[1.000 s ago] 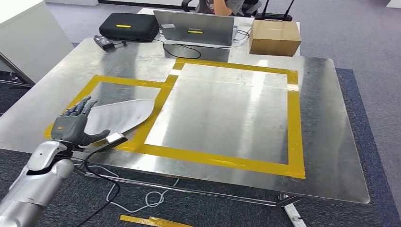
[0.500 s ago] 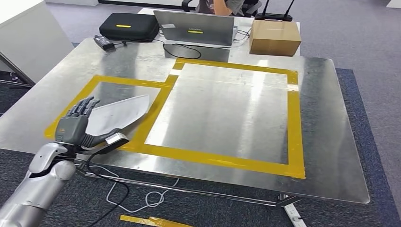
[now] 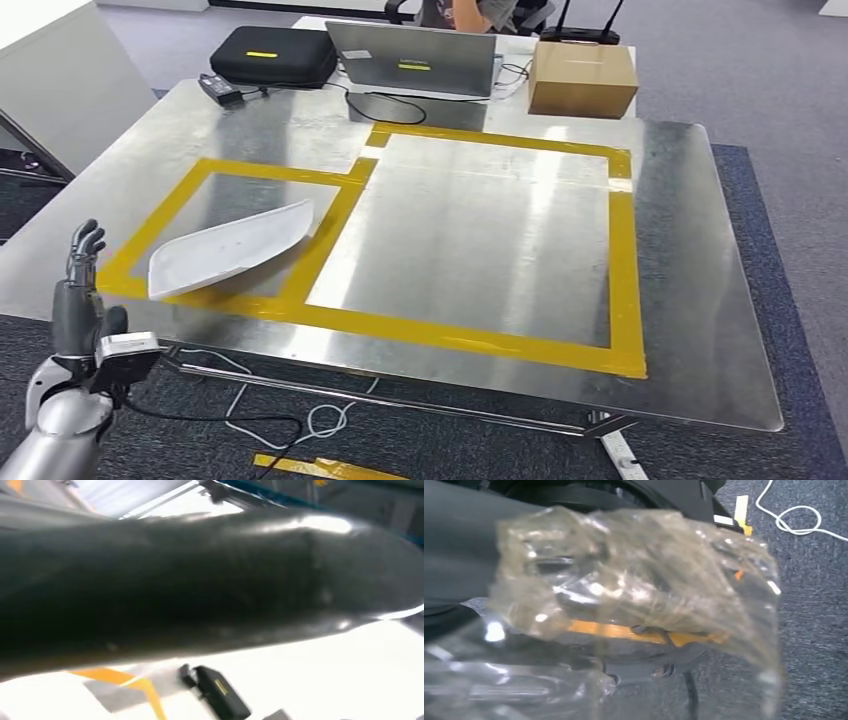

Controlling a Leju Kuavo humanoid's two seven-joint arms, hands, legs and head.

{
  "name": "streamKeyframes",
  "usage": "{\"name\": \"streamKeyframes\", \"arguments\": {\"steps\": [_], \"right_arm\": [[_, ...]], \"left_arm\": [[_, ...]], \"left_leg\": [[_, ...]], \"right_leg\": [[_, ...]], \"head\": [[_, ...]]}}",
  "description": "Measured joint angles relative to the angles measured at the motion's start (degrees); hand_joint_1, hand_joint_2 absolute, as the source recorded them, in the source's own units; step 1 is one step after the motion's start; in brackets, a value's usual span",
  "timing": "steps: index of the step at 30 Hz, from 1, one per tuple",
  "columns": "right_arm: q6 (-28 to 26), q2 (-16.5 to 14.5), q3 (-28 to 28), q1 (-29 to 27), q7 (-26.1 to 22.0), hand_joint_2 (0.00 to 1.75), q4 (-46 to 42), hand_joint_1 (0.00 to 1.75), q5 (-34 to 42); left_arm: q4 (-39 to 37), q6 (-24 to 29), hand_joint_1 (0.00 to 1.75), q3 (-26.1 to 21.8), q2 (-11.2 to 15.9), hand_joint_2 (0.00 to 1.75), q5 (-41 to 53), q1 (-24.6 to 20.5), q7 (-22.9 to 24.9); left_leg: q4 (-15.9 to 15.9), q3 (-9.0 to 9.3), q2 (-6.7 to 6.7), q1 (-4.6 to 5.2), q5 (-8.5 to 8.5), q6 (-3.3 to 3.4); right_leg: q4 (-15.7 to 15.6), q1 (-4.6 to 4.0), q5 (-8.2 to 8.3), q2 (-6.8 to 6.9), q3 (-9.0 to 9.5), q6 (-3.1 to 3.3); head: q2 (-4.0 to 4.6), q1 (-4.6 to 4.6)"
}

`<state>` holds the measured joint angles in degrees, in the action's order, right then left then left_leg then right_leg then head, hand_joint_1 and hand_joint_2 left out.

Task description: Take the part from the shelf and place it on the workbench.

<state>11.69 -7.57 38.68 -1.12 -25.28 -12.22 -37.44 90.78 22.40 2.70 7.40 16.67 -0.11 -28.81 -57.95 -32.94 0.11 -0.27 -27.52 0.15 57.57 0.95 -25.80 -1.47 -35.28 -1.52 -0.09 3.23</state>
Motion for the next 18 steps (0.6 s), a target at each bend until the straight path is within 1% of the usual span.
{"name": "streamKeyframes", "arguments": {"steps": [4,6,7,8,9,10,11,12,13,14,15,16,17,18], "right_arm": [[-0.3,-0.4,0.3,0.0,0.5,0.00,0.0,0.00,0.0],[-0.6,-0.6,0.4,-0.1,0.7,0.00,0.0,0.00,-0.1],[-0.8,-0.7,0.4,-0.2,0.8,0.00,0.0,0.00,-0.2],[-0.9,-0.7,0.5,-0.3,0.9,0.00,0.0,0.00,-0.2],[-1.1,-0.7,0.6,-0.3,1.0,0.00,0.0,0.00,-0.3],[-1.2,-0.7,0.7,-0.3,1.1,0.00,0.0,0.00,-0.4],[-1.3,-0.7,0.8,-0.3,1.3,0.00,0.0,0.00,-0.5],[-1.4,-0.7,0.8,-0.4,1.4,0.00,0.0,0.00,-0.6],[-1.5,-0.7,0.8,-0.4,1.4,0.00,0.0,0.00,-0.7],[-1.5,-0.7,0.8,-0.5,1.5,0.00,0.0,0.00,-0.8],[-1.5,-0.7,0.9,-0.6,1.5,0.00,0.0,0.00,-0.9],[-1.3,-0.7,0.9,-0.6,1.6,0.00,0.0,0.00,-0.9],[-1.2,-0.8,0.9,-0.6,1.7,0.00,0.0,0.00,-1.0],[-1.0,-0.9,0.9,-0.7,1.8,0.00,-0.1,0.00,-1.2]], "left_arm": [[3.9,-1.2,0.00,-2.6,-1.2,0.00,-4.7,3.5,-2.5],[5.5,-2.2,0.00,-4.1,-2.0,0.00,-7.8,5.1,-4.1],[6.1,-2.8,0.00,-4.9,-2.5,0.00,-9.2,5.9,-4.8],[6.6,-3.3,0.00,-5.7,-3.1,0.00,-10.2,6.6,-5.4],[6.8,-3.7,0.00,-6.5,-3.7,0.00,-11.0,7.3,-5.6],[7.0,-4.0,0.00,-7.2,-4.2,0.00,-11.6,7.9,-5.8],[7.0,-4.4,0.00,-7.9,-4.8,0.00,-12.2,8.5,-5.9],[7.0,-4.8,0.00,-8.7,-5.5,0.00,-12.8,9.1,-5.9],[7.0,-5.1,0.00,-9.6,-6.3,0.00,-13.4,9.8,-6.0],[7.0,-5.3,0.00,-10.7,-7.2,0.00,-13.9,10.5,-6.1],[6.9,-5.1,0.00,-11.7,-8.2,0.00,-14.1,11.1,-6.1],[6.8,-4.6,0.00,-12.8,-9.1,0.00,-14.0,11.5,-6.2],[6.7,-4.1,0.00,-13.9,-10.0,0.00,-13.7,11.8,-6.2],[6.5,-3.6,0.00,-14.9,-10.9,0.00,-13.4,12.0,-6.3]], "left_leg": [[-0.2,-0.03,0.04,0.29,-0.24,0.79],[0.4,0.30,-0.12,0.23,0.32,1.28],[0.9,0.48,-0.26,0.13,0.76,1.57],[1.4,0.58,-0.41,0.00,1.13,1.84],[1.6,0.56,-0.57,-0.10,1.38,2.01],[1.7,0.42,-0.64,-0.06,1.49,2.14],[1.7,0.23,-0.74,-0.03,1.56,2.15],[1.6,0.06,-0.84,0.01,1.64,2.09],[1.6,-0.10,-0.91,0.02,1.73,1.99],[1.5,-0.23,-0.95,0.00,1.81,1.85],[1.4,-0.34,-0.97,-0.05,1.88,1.68],[1.3,-0.43,-0.99,-0.10,1.97,1.42],[1.2,-0.52,-0.97,-0.10,2.07,1.10],[1.1,-0.55,-0.95,-0.09,2.21,0.71]], "right_leg": [[-0.2,0.32,0.17,0.07,0.28,-0.61],[-0.3,0.37,0.21,0.10,0.27,-0.99],[0.3,0.33,-0.54,0.32,0.00,-1.09],[1.8,0.27,-2.01,0.55,-0.59,-1.11],[4.6,0.26,-4.15,0.80,-1.59,-1.07],[8.2,0.23,-6.55,0.94,-2.77,-1.08],[11.9,0.23,-8.54,0.95,-3.93,-1.14],[14.5,0.24,-9.66,0.97,-4.54,-1.22],[15.1,0.26,-9.70,1.00,-4.13,-1.29],[13.4,0.30,-8.71,1.07,-2.54,-1.35],[9.5,0.37,-7.05,1.20,0.14,-1.36],[5.0,0.37,-6.12,1.36,2.98,-1.33],[1.6,0.27,-5.23,1.44,5.26,-1.18],[-0.5,0.16,-4.91,1.47,6.56,-0.97]], "head": [[0.00,0.03],[0.00,0.03],[0.00,-0.02],[0.00,-0.11],[0.00,-0.21],[0.00,-0.27],[-0.01,-0.30],[0.00,-0.29],[0.00,-0.29],[0.00,-0.29],[0.00,-0.30],[-0.01,-0.29],[-0.01,-0.29],[-0.02,-0.30]]}}
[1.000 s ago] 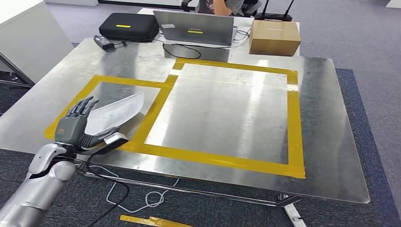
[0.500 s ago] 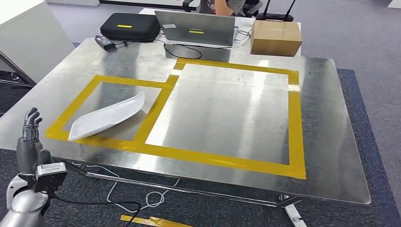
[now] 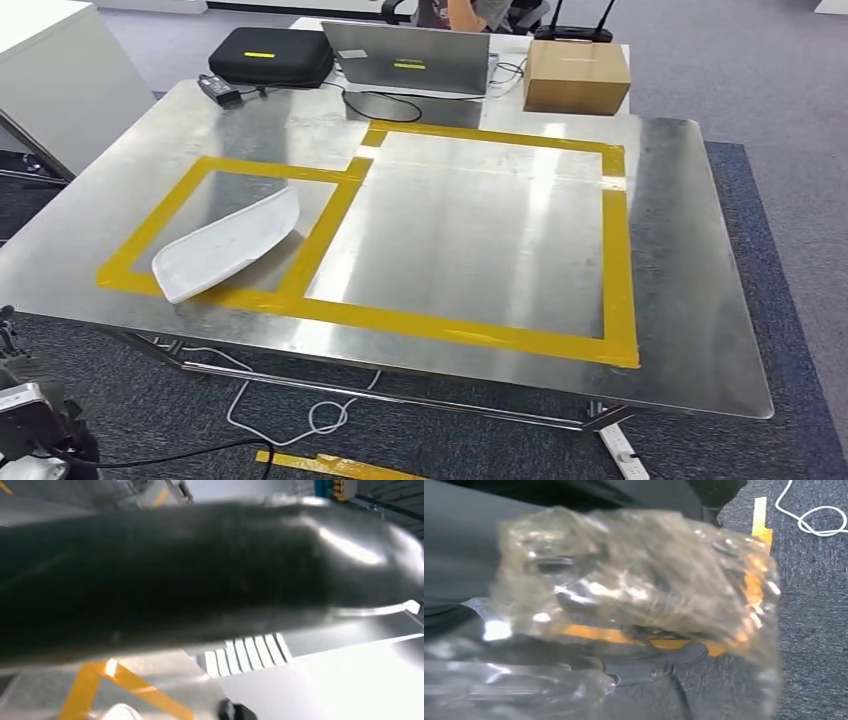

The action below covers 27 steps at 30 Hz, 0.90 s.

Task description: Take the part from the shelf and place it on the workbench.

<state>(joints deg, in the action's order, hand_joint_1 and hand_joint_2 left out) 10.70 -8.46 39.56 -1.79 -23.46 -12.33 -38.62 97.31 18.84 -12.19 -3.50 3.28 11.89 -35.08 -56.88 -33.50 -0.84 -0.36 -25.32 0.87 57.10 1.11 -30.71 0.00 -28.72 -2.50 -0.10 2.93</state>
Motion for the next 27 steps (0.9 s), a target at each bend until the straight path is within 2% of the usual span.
{"name": "streamKeyframes", "arguments": {"steps": [2,4,5,7,8,9,10,11,12,14,15,16,18,19,20,21,23,24,25,26,27], "right_arm": [[0.4,-0.2,0.0,-0.2,0.7,0.00,-0.4,0.00,-0.3],[0.6,-0.4,0.1,-0.5,1.8,0.00,-1.0,0.00,-0.8],[0.6,-0.6,0.1,-0.7,2.4,0.00,-1.4,0.00,-0.9],[0.8,-0.9,0.3,-1.1,3.3,0.00,-2.2,0.00,-1.2],[1.0,-1.1,0.4,-1.4,3.7,0.00,-2.7,0.00,-1.3],[1.1,-1.2,0.4,-1.6,3.9,0.00,-3.1,0.00,-1.4],[1.2,-1.3,0.5,-1.9,4.1,0.00,-3.5,0.00,-1.5],[1.3,-1.4,0.5,-2.1,4.2,0.00,-3.8,0.00,-1.6],[1.3,-1.4,0.5,-2.3,4.3,0.00,-4.0,0.00,-1.6],[1.4,-1.6,0.6,-2.4,4.3,0.00,-4.4,0.00,-1.6],[1.4,-1.7,0.7,-2.4,4.3,0.00,-4.6,0.00,-1.6],[1.5,-1.8,0.7,-2.4,4.4,0.00,-4.8,0.00,-1.6],[1.7,-1.9,0.9,-2.5,4.7,0.00,-5.2,0.00,-1.7],[1.9,-2.0,1.0,-2.7,5.0,0.00,-5.5,0.00,-1.8],[2.3,-2.1,1.1,-3.0,5.4,0.00,-6.0,0.00,-2.0],[2.7,-2.3,1.3,-3.3,5.8,0.00,-6.6,0.00,-2.2],[4.0,-2.7,1.6,-3.8,6.7,0.00,-8.2,0.00,-2.5],[4.7,-2.9,1.9,-4.1,7.2,0.00,-9.1,0.00,-2.6],[5.4,-3.1,2.3,-4.3,7.8,0.00,-9.9,0.00,-2.7],[6.0,-3.4,2.8,-4.5,8.3,0.00,-10.8,0.00,-2.7],[6.5,-3.6,3.3,-4.7,8.7,0.00,-11.5,0.00,-2.7]], "left_arm": [[-0.6,0.7,0.00,-2.2,-1.5,0.00,0.8,0.1,0.0],[-1.8,1.1,0.00,-4.3,-2.8,0.00,1.6,0.2,0.1],[-2.5,1.2,0.00,-5.2,-3.3,0.00,2.0,0.2,0.2],[-4.3,1.2,0.00,-6.7,-4.0,0.00,2.7,0.1,0.3],[-5.4,1.1,0.00,-7.5,-4.4,0.00,2.9,0.0,0.3],[-6.6,1.1,0.00,-8.2,-4.7,0.00,3.1,0.0,0.3],[-7.6,1.0,0.00,-8.8,-5.1,0.00,3.3,0.0,0.3],[-8.2,1.0,0.00,-9.3,-5.3,0.00,3.4,0.1,0.3],[-8.7,0.9,0.00,-9.6,-5.5,0.00,3.4,0.1,0.2],[-9.1,0.9,0.00,-10.1,-5.8,0.00,3.5,-0.1,0.2],[-9.3,0.9,0.00,-10.2,-5.9,0.00,3.5,-0.2,0.3],[-9.4,0.9,0.00,-10.4,-6.0,0.00,3.7,-0.3,0.4],[-10.0,0.8,0.00,-10.9,-6.2,0.00,4.1,-0.4,0.8],[-10.6,0.7,0.00,-11.2,-6.3,0.00,4.3,-0.6,1.1],[-11.4,0.5,0.00,-11.5,-6.4,0.00,4.4,-0.9,1.2],[-12.5,0.3,0.00,-11.9,-6.5,0.00,4.5,-1.2,1.2],[-14.9,-0.3,0.00,-12.8,-6.7,0.00,4.8,-1.8,1.1],[-16.1,-0.6,0.00,-13.3,-6.6,0.00,5.0,-2.0,1.1],[-17.4,-0.8,0.00,-13.7,-6.6,0.00,5.3,-2.2,1.1],[-18.5,-1.1,0.00,-14.2,-6.6,0.00,5.6,-2.5,1.0],[-19.6,-1.2,0.00,-14.5,-6.6,0.00,5.9,-2.7,1.0]], "left_leg": [[-0.2,-0.03,0.07,0.03,0.35,-0.74],[-0.5,-0.17,0.12,-0.13,0.18,-1.38],[-1.4,-0.50,0.16,-0.22,-0.93,-1.69],[-6.3,-2.08,0.23,-0.32,-5.61,-2.21],[-9.9,-3.04,0.24,-0.33,-8.22,-2.36],[-13.1,-3.73,0.25,-0.34,-10.07,-2.44],[-14.9,-3.73,0.25,-0.34,-10.76,-2.41],[-14.6,-2.79,0.26,-0.32,-10.31,-2.28],[-12.1,-0.84,0.27,-0.29,-9.01,-2.03],[-4.0,4.57,0.44,-0.13,-6.53,-1.31],[-0.9,6.47,0.53,-0.01,-5.84,-1.03],[0.9,7.42,0.62,0.15,-5.63,-0.81],[1.4,7.15,0.63,0.44,-5.11,-0.35],[1.7,6.83,0.52,0.45,-4.64,0.03],[1.8,6.39,0.41,0.40,-4.04,0.53],[2.0,5.83,0.31,0.31,-3.38,0.96],[2.1,4.26,0.14,0.34,-2.15,1.47],[2.0,3.38,0.07,0.44,-1.51,1.52],[2.0,2.48,0.00,0.57,-0.86,1.52],[1.9,1.62,-0.10,0.68,-0.23,1.50],[1.8,0.85,-0.24,0.78,0.32,1.45]], "right_leg": [[-0.4,-0.27,0.15,-0.16,0.02,0.63],[-0.5,-0.22,0.34,-0.19,-0.58,1.60],[-0.6,-0.18,0.63,-0.15,-0.79,2.14],[-0.6,-0.15,1.40,0.00,-1.25,2.94],[-0.6,-0.21,1.79,0.02,-1.64,3.10],[-0.5,-0.30,2.20,0.03,-2.11,3.18],[-0.4,-0.41,2.60,0.02,-2.72,3.19],[-0.2,-0.53,2.97,0.00,-3.34,3.18],[-0.1,-0.65,3.31,-0.04,-3.90,3.15],[0.0,-0.90,3.98,-0.12,-4.71,2.90],[0.0,-0.99,4.34,-0.16,-4.93,2.66],[0.0,-1.02,4.70,-0.18,-5.07,2.35],[-0.2,-0.91,5.53,-0.18,-5.25,1.53],[0.0,-0.81,5.46,-0.20,-5.41,1.18],[0.6,-0.74,4.54,-0.19,-5.90,0.89],[2.3,-0.71,2.65,-0.18,-6.67,0.71],[8.9,-0.61,-3.04,-0.13,-8.96,0.51],[12.7,-0.59,-5.13,-0.12,-9.81,0.41],[15.4,-0.59,-5.99,-0.11,-10.05,0.35],[16.3,-0.60,-5.51,-0.10,-9.38,0.36],[14.9,-0.62,-4.00,-0.03,-7.55,0.44]], "head": [[0.00,0.09],[0.01,0.14],[0.01,0.19],[0.01,0.30],[0.00,0.35],[0.01,0.37],[0.01,0.36],[0.01,0.35],[0.01,0.35],[0.01,0.34],[0.01,0.31],[0.01,0.33],[0.01,0.38],[0.01,0.45],[0.01,0.38],[0.01,0.29],[0.01,0.06],[0.02,0.01],[0.02,0.01],[0.02,0.00],[0.02,0.00]]}}
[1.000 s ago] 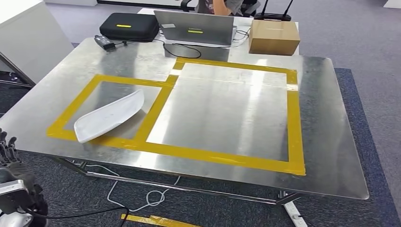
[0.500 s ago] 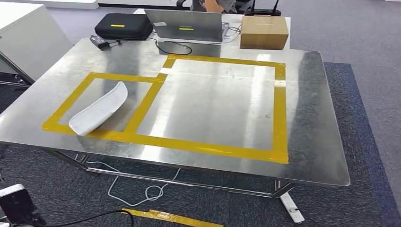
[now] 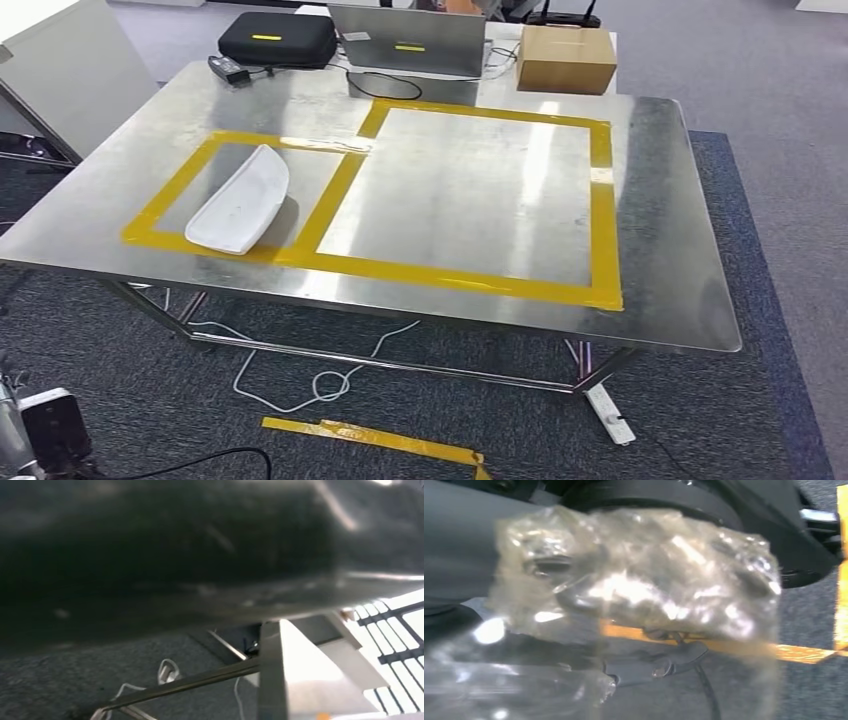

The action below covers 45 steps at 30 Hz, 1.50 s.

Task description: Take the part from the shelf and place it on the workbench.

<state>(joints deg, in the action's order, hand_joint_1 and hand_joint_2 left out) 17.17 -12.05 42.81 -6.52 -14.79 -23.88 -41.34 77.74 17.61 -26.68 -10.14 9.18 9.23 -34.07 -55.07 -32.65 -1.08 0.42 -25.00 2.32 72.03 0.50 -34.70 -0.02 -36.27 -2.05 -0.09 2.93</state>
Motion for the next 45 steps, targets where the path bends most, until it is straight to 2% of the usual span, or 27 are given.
{"name": "streamKeyframes", "arguments": {"steps": [2,3,5,7,8,10,12,13,14,16,19,20,22,24,26,28,30,31,32,34,36,38,40,42,43,44,45], "right_arm": [[0.8,-0.4,0.9,-0.3,0.6,0.00,-1.4,0.00,-0.1],[1.2,-0.6,1.4,-0.2,0.8,0.00,-2.2,0.00,-0.2],[2.3,-1.1,2.7,-0.1,1.4,0.00,-3.8,0.00,-0.3],[3.7,-2.0,4.3,-0.3,2.3,0.00,-5.6,0.00,-0.7],[4.4,-2.5,5.3,-0.5,2.8,0.00,-6.5,0.00,-1.1],[5.6,-3.5,7.2,-0.8,3.6,0.00,-8.3,0.00,-2.0],[6.2,-4.3,8.8,-0.9,3.9,0.00,-9.5,0.00,-2.7],[6.4,-4.6,9.4,-0.9,4.0,0.00,-10.0,0.00,-2.8],[6.4,-4.8,9.9,-0.9,4.0,0.00,-10.3,0.00,-3.0],[6.5,-5.1,10.7,-1.0,4.0,0.00,-11.0,0.00,-3.1],[6.5,-5.6,11.6,-0.9,4.0,0.00,-11.7,0.00,-3.5],[6.7,-5.7,12.0,-0.9,3.9,0.00,-11.9,0.00,-3.8],[7.1,-5.9,12.9,-0.8,3.6,0.00,-12.2,0.00,-4.8],[7.4,-6.1,14.1,-0.9,3.3,0.00,-12.3,0.00,-6.0],[7.6,-6.3,15.2,-0.6,3.0,0.00,-12.3,0.00,-7.3],[7.8,-6.3,16.2,-0.1,2.5,0.00,-12.3,0.00,-8.6],[8.1,-6.4,17.1,0.1,2.0,0.00,-12.3,0.00,-9.8],[8.2,-6.4,17.6,0.2,1.8,0.00,-12.3,0.00,-10.2],[8.3,-6.4,18.0,0.2,1.6,0.00,-12.3,0.00,-10.7],[8.5,-6.5,18.7,0.4,1.3,0.00,-12.5,0.00,-11.3],[8.8,-6.6,19.5,0.8,1.2,0.00,-12.8,0.00,-11.7],[9.2,-6.8,20.3,0.9,1.2,0.00,-12.8,0.00,-12.0],[9.6,-7.0,21.0,0.8,1.3,0.00,-13.1,0.00,-12.4],[9.9,-7.3,21.6,0.9,1.3,0.00,-13.3,0.00,-12.8],[10.0,-7.3,21.9,1.0,1.4,0.00,-13.3,0.00,-13.0],[10.1,-7.4,22.2,1.1,1.4,0.00,-13.4,0.00,-13.2],[10.2,-7.4,22.4,1.1,1.4,0.00,-13.5,0.00,-13.3]], "left_arm": [[-1.5,-0.4,0.00,-0.5,0.0,0.00,0.5,-0.3,0.0],[-2.1,-0.6,0.00,-0.8,0.0,0.00,0.7,-0.4,0.0],[-3.1,-1.1,0.00,-1.2,0.0,0.00,1.3,-0.5,0.3],[-3.8,-1.5,0.00,-1.5,0.1,0.00,1.9,-0.8,0.7],[-4.2,-1.8,0.00,-1.6,0.1,0.00,2.1,-0.9,1.0],[-4.9,-2.2,0.00,-1.7,0.4,0.00,2.2,-1.0,1.4],[-5.5,-2.5,0.00,-1.9,0.7,0.00,2.2,-1.1,1.7],[-5.8,-2.6,0.00,-2.0,0.8,0.00,2.2,-1.1,1.7],[-6.1,-2.6,0.00,-2.1,0.9,0.00,2.2,-1.2,1.7],[-6.5,-2.6,0.00,-2.1,1.0,0.00,2.2,-1.4,1.7],[-6.8,-2.7,0.00,-2.1,1.1,0.00,2.3,-1.7,1.8],[-6.9,-2.7,0.00,-2.0,1.2,0.00,2.3,-1.8,1.9],[-7.2,-3.0,0.00,-1.9,1.4,0.00,2.4,-2.1,2.6],[-7.6,-3.3,0.00,-1.4,1.6,0.00,2.5,-2.6,3.6],[-8.3,-3.7,0.00,-1.0,2.1,0.00,2.6,-2.9,4.7],[-9.4,-4.3,0.00,-0.6,2.7,0.00,2.7,-3.0,5.8],[-10.8,-5.0,0.00,-0.3,3.4,0.00,2.8,-3.4,6.7],[-11.5,-5.3,0.00,0.0,3.6,0.00,2.9,-3.6,7.1],[-12.2,-5.5,0.00,0.2,3.8,0.00,3.1,-3.8,7.4],[-13.7,-5.9,0.00,0.8,4.2,0.00,3.4,-4.2,8.0],[-15.5,-6.2,0.00,1.2,4.5,0.00,3.8,-4.6,8.7],[-17.4,-6.5,0.00,1.5,4.9,0.00,4.2,-4.9,9.3],[-19.6,-6.6,0.00,1.8,5.2,0.00,4.5,-5.2,9.9],[-22.3,-6.6,0.00,2.0,5.6,0.00,4.8,-5.5,10.5],[-23.7,-6.6,0.00,2.0,5.7,0.00,4.8,-5.8,10.7],[-25.1,-6.5,0.00,2.0,5.9,0.00,4.9,-6.0,10.8],[-26.4,-6.5,0.00,2.1,6.0,0.00,5.1,-6.1,10.8]], "left_leg": [[-0.2,-1.09,-0.44,0.22,0.91,-0.18],[-0.4,-1.43,-0.75,0.33,1.30,-0.37],[-0.7,-1.77,-1.65,0.39,2.04,-0.96],[-1.0,-1.97,-2.44,0.19,2.51,-1.67],[-1.5,-2.21,-2.10,0.06,1.73,-2.10],[-5.5,-3.39,-0.61,-0.24,-2.90,-2.95],[-12.8,-4.98,0.33,-0.49,-8.55,-3.47],[-15.8,-5.29,0.41,-0.58,-9.86,-3.60],[-17.0,-4.81,0.43,-0.68,-9.79,-3.67],[-13.4,-0.99,0.81,-0.98,-7.18,-3.69],[-2.2,6.24,4.08,-1.41,-5.77,-3.24],[-0.6,7.02,4.80,-1.37,-6.03,-2.98],[-0.5,6.50,4.06,-1.26,-5.46,-2.17],[-0.4,5.45,2.67,-1.28,-4.40,-1.12],[-0.3,3.97,1.22,-1.13,-3.17,-0.42],[-0.4,2.23,-0.03,-0.85,-1.91,-0.25],[-0.5,0.47,-0.87,-0.56,-0.63,-0.28],[-0.5,-0.32,-1.10,-0.39,-0.02,-0.33],[-0.5,-0.98,-1.26,-0.26,0.58,-0.36],[-0.6,-1.91,-1.45,0.08,1.71,-0.61],[-0.5,-2.45,-1.67,0.12,2.91,-1.05],[-0.3,-2.83,-1.50,0.00,3.48,-1.66],[-2.7,-3.72,-0.43,-0.20,0.16,-2.47],[-9.6,-5.42,0.45,-0.68,-5.86,-3.26],[-13.4,-6.11,0.52,-0.93,-7.73,-3.61],[-16.2,-6.30,0.54,-1.21,-8.32,-3.97],[-17.1,-5.68,0.54,-1.51,-7.56,-4.34]], "right_leg": [[-7.9,-0.20,2.68,1.34,6.38,0.40],[-12.7,-0.39,2.92,2.40,9.76,0.63],[-18.4,-0.79,2.19,3.61,13.26,1.19],[-19.1,-0.84,2.60,2.79,12.79,1.91],[-19.1,-0.77,3.17,2.39,12.31,2.39],[-19.1,-0.55,4.57,1.63,10.93,3.16],[-18.8,-0.57,5.86,0.63,9.23,3.40],[-18.5,-0.56,6.46,0.08,8.39,3.35],[-18.1,-0.54,7.00,-0.47,7.45,3.24],[-17.0,-0.44,7.88,-1.61,5.52,2.88],[-15.7,-0.44,9.11,-3.33,3.08,1.89],[-15.5,-0.42,9.63,-3.89,2.57,1.47],[-15.5,-0.30,10.60,-4.87,1.90,0.59],[-14.1,-0.24,8.83,-3.68,0.69,-0.05],[-8.4,-0.24,3.29,-1.31,-1.39,-0.44],[-1.0,-0.21,-0.99,-0.47,-3.01,-0.68],[1.3,-0.26,-0.01,-0.36,-1.69,-0.56],[-0.8,-0.35,1.76,-0.32,0.62,-0.24],[-4.7,-0.55,3.24,-0.23,3.88,0.33],[-14.4,-1.13,3.57,0.25,10.80,1.48],[-19.6,-1.54,2.61,0.60,13.67,1.97],[-20.5,-1.42,3.48,0.67,13.14,2.34],[-20.8,-1.03,4.92,0.80,12.16,3.08],[-20.6,-0.79,6.04,0.79,10.78,3.45],[-20.3,-0.70,6.54,0.74,10.04,3.36],[-19.8,-0.57,7.02,0.68,9.19,3.17],[-19.3,-0.36,7.40,0.63,8.28,2.90]], "head": [[-0.01,-0.02],[-0.01,-0.04],[-0.01,-0.08],[-0.01,-0.17],[-0.01,-0.18],[-0.01,-0.15],[-0.01,-0.04],[-0.01,-0.04],[-0.01,-0.04],[0.00,-0.07],[-0.01,-0.13],[-0.02,-0.05],[-0.02,0.09],[-0.01,-0.03],[0.00,-0.33],[0.00,-0.44],[0.00,-0.45],[0.00,-0.45],[-0.01,-0.47],[-0.01,-0.46],[0.00,-0.49],[0.00,-0.56],[0.00,-0.60],[0.00,-0.60],[0.00,-0.59],[0.00,-0.60],[0.00,-0.59]]}}
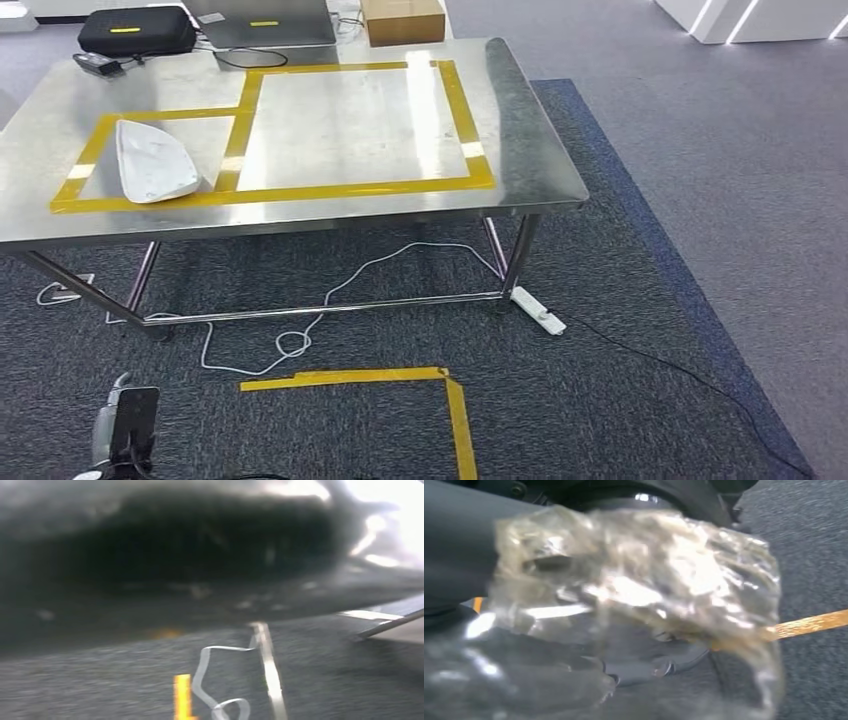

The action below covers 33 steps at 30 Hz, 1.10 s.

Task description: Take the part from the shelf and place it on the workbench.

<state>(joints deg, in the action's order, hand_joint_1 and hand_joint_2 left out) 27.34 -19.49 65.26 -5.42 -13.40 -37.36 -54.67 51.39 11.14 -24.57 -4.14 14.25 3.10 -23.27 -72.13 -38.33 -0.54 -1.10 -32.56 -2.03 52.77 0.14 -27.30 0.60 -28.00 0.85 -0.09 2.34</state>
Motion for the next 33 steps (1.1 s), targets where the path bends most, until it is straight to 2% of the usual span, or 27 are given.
{"name": "streamKeyframes", "arguments": {"steps": [1,2,3,5,6,8,9,10,11,13,14,15,16,18,19,20,21,23,24,25,26,28,29,30,31,32,33], "right_arm": [[0.1,0.0,0.2,0.0,0.0,0.00,-0.1,0.00,-0.1],[0.1,-0.1,0.4,0.1,0.0,0.00,-0.1,0.00,-0.3],[0.1,-0.1,0.7,0.1,-0.1,0.00,-0.2,0.00,-0.3],[0.2,-0.1,1.1,0.3,-0.2,0.00,-0.4,0.00,-0.5],[0.2,-0.2,1.3,0.4,-0.3,0.00,-0.4,0.00,-0.7],[0.4,-0.2,1.9,0.5,-0.4,0.00,-0.5,0.00,-1.2],[0.4,-0.2,2.2,0.4,-0.4,0.00,-0.5,0.00,-1.4],[0.5,-0.2,2.5,0.4,-0.5,0.00,-0.5,0.00,-1.7],[0.5,-0.2,2.9,0.5,-0.6,0.00,-0.5,0.00,-2.0],[0.6,-0.2,3.4,0.7,-0.8,0.00,-0.5,0.00,-2.4],[0.6,-0.2,3.6,0.9,-0.9,0.00,-0.5,0.00,-2.5],[0.6,-0.2,3.8,1.0,-0.9,0.00,-0.5,0.00,-2.6],[0.6,-0.2,4.0,1.1,-1.0,0.00,-0.5,0.00,-2.7],[0.5,-0.2,4.3,1.3,-1.1,0.00,-0.5,0.00,-3.3],[0.5,-0.2,4.5,1.6,-1.2,0.00,-0.5,0.00,-3.7],[0.4,-0.1,4.7,1.8,-1.3,0.00,-0.6,0.00,-4.0],[0.3,-0.1,4.9,2.1,-1.4,0.00,-0.6,0.00,-4.2],[0.3,-0.1,5.3,2.2,-1.5,0.00,-0.5,0.00,-4.5],[0.3,-0.1,5.5,2.2,-1.5,0.00,-0.5,0.00,-4.5],[0.3,-0.1,5.6,2.2,-1.5,0.00,-0.5,0.00,-4.6],[0.2,-0.1,5.7,2.2,-1.5,0.00,-0.4,0.00,-4.6],[0.1,-0.1,6.0,2.2,-1.7,0.00,-0.2,0.00,-4.9],[-0.1,-0.1,6.1,2.3,-1.8,0.00,0.0,0.00,-5.1],[-0.2,-0.1,6.4,2.3,-1.9,0.00,0.2,0.00,-5.3],[-0.4,-0.1,6.5,2.3,-2.0,0.00,0.3,0.00,-5.5],[-0.5,-0.1,6.7,2.4,-2.0,0.00,0.5,0.00,-5.6],[-0.5,-0.1,6.8,2.4,-2.1,0.00,0.6,0.00,-5.7]], "left_arm": [[-1.1,0.1,0.00,0.1,0.1,0.00,0.1,-0.2,-0.1],[-2.1,0.2,0.00,0.2,0.2,0.00,0.2,-0.3,-0.2],[-3.1,0.2,0.00,0.3,0.3,0.00,0.2,-0.6,-0.3],[-4.9,0.3,0.00,0.5,0.5,0.00,0.1,-1.1,-0.5],[-5.9,0.2,0.00,0.6,0.6,0.00,0.1,-1.3,-0.5],[-8.0,0.1,0.00,0.7,0.7,0.00,0.1,-1.7,-0.6],[-9.1,0.0,0.00,0.7,0.7,0.00,0.1,-2.0,-0.7],[-10.2,-0.1,0.00,0.7,0.7,0.00,0.1,-2.3,-0.8],[-11.3,-0.1,0.00,0.7,0.7,0.00,0.0,-2.6,-0.9],[-13.2,-0.2,0.00,0.7,0.7,0.00,0.0,-3.0,-1.1],[-14.1,-0.3,0.00,0.7,0.8,0.00,0.0,-3.2,-1.2],[-14.8,-0.3,0.00,0.7,0.8,0.00,0.0,-3.3,-1.2],[-15.5,-0.3,0.00,0.7,0.8,0.00,0.1,-3.5,-1.2],[-16.8,-0.1,0.00,0.9,0.8,0.00,0.6,-3.9,-1.1],[-17.5,0.0,0.00,1.1,0.8,0.00,1.0,-4.1,-1.0],[-18.3,0.2,0.00,1.3,0.8,0.00,1.3,-4.3,-0.9],[-19.1,0.4,0.00,1.5,0.7,0.00,1.6,-4.5,-0.8],[-20.4,0.7,0.00,1.6,0.8,0.00,1.8,-4.7,-0.7],[-21.1,0.8,0.00,1.6,0.8,0.00,1.9,-4.7,-0.7],[-21.6,0.9,0.00,1.7,0.9,0.00,1.9,-4.7,-0.6],[-22.2,1.0,0.00,1.7,0.9,0.00,2.0,-4.7,-0.4],[-23.4,1.5,0.00,1.8,1.1,0.00,2.3,-4.8,-0.1],[-24.2,1.9,0.00,1.8,1.2,0.00,2.4,-4.9,-0.1],[-25.0,2.3,0.00,1.9,1.3,0.00,2.6,-5.0,0.0],[-25.6,2.6,0.00,2.0,1.3,0.00,2.7,-5.1,0.0],[-26.2,2.8,0.00,2.1,1.4,0.00,2.7,-5.1,0.0],[-26.7,3.0,0.00,2.2,1.5,0.00,2.9,-5.2,0.0]], "left_leg": [[1.3,1.58,0.00,-0.36,1.55,-0.43],[4.4,4.02,0.01,-0.82,3.10,-0.96],[8.0,6.53,0.21,-1.10,3.69,-1.55],[13.2,9.51,0.77,-1.35,3.04,-1.46],[13.8,9.61,1.04,-1.21,2.37,-0.97],[13.7,8.74,0.91,-1.11,2.44,0.53],[13.6,8.18,0.75,-1.04,2.85,1.20],[13.6,7.54,0.57,-0.96,3.39,1.88],[13.7,6.77,0.40,-0.81,4.00,2.46],[13.7,5.12,0.13,-0.33,5.34,3.14],[13.6,4.25,-0.02,-0.04,6.01,3.29],[13.6,3.40,-0.15,0.25,6.69,3.38],[13.6,2.57,-0.22,0.53,7.38,3.43],[13.6,1.24,-0.23,0.92,8.78,3.41],[13.6,0.82,-0.22,1.05,9.44,3.29],[13.7,0.64,-0.27,1.07,10.12,3.07],[13.9,0.58,-0.35,0.99,10.80,2.76],[14.5,0.47,-0.44,0.79,12.11,2.01],[14.5,0.20,-0.34,0.72,11.62,1.67],[13.6,-0.18,-0.21,0.68,9.90,1.38],[11.7,-0.68,-0.09,0.62,7.02,1.11],[4.9,-1.53,0.01,0.53,0.68,0.63],[1.4,-1.61,0.02,0.50,-0.65,0.43],[-1.0,-1.16,0.02,0.47,-0.36,0.28],[-1.7,-0.04,0.02,0.44,1.22,0.19],[-0.5,1.96,0.03,0.40,3.08,0.19],[2.6,4.92,0.05,0.37,4.00,0.25]], "right_leg": [[0.7,0.27,0.27,-0.05,-1.03,-0.29],[1.6,0.55,0.40,-0.11,-2.05,-0.64],[2.6,0.67,0.43,-0.18,-3.08,-1.02],[4.4,0.62,0.58,-0.40,-4.85,-1.85],[4.9,0.52,0.81,-0.51,-5.50,-2.22],[5.5,0.68,1.11,-0.65,-6.23,-2.78],[6.1,0.80,0.26,-0.63,-6.71,-3.00],[7.6,0.89,-1.60,-0.60,-7.42,-3.16],[10.3,0.94,-4.29,-0.57,-8.35,-3.27],[17.7,0.91,-9.39,-0.55,-10.24,-3.33],[20.5,0.89,-10.35,-0.55,-10.49,-3.24],[21.7,0.79,-9.94,-0.55,-9.90,-3.00],[20.8,0.61,-8.46,-0.55,-8.22,-2.59],[13.7,-0.12,-5.82,-0.52,-2.06,-1.21],[8.7,-0.51,-5.80,-0.46,1.45,-0.54],[4.9,-0.85,-6.27,-0.42,3.93,-0.23],[2.5,-1.13,-6.85,-0.39,5.31,-0.06],[1.3,-1.20,-6.02,-0.38,5.01,-0.14],[1.1,-1.11,-5.15,-0.30,4.38,0.14],[0.9,-0.96,-4.16,-0.21,3.57,0.40],[0.8,-0.80,-3.20,-0.12,2.64,0.63],[0.9,-0.82,-1.53,-0.06,0.55,0.82],[1.0,-0.82,-0.70,-0.01,-0.47,0.77],[1.3,-0.80,0.09,0.04,-1.59,0.66],[1.8,-0.78,0.79,0.08,-2.75,0.50],[2.3,-0.73,1.42,0.11,-3.93,0.30],[3.0,-0.70,1.93,0.11,-5.07,0.04]], "head": [[0.00,-0.01],[0.00,0.01],[0.00,0.11],[-0.01,0.30],[-0.01,0.34],[-0.01,0.31],[-0.02,0.22],[-0.01,0.14],[-0.01,-0.01],[-0.01,-0.18],[-0.01,-0.19],[0.00,-0.18],[0.00,-0.18],[-0.01,-0.14],[-0.01,-0.16],[-0.02,-0.16],[-0.01,-0.25],[-0.01,-0.51],[0.00,-0.64],[0.01,-0.55],[0.01,-0.44],[0.01,-0.15],[0.00,-0.11],[0.00,-0.11],[0.00,-0.06],[0.00,-0.04],[0.00,-0.03]]}}
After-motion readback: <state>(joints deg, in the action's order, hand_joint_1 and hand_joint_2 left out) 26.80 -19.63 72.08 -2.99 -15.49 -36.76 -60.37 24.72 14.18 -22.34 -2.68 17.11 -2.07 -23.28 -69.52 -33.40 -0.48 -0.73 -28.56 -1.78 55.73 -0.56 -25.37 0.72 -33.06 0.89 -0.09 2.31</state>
